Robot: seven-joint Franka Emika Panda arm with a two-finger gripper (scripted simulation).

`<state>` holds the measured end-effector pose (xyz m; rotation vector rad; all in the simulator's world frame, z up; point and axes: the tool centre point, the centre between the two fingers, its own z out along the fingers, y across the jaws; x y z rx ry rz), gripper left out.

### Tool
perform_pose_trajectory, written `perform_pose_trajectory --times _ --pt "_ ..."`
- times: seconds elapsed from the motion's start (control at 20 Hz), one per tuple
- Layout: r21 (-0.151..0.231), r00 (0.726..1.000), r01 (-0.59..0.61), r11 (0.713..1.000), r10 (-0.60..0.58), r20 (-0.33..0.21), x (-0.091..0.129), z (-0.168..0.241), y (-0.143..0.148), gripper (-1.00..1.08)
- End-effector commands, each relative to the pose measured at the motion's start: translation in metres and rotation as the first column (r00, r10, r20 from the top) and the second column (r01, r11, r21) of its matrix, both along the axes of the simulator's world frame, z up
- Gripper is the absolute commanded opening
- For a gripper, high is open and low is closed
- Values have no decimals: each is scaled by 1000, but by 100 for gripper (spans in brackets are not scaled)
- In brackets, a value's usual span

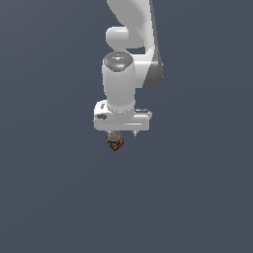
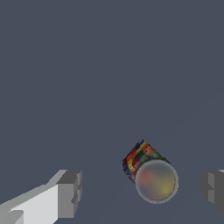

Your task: Pick up the object and move it to a goal position.

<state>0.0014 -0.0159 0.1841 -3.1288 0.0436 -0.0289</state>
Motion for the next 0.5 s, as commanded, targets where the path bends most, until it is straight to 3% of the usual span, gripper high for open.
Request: perform_pose_trajectory --times 0.0,0.45 --pt "0 1000 0 1000 0 0 0 0 0 100" --pt "-12 1000 1 1000 -1 -13 -5 9 -21 100"
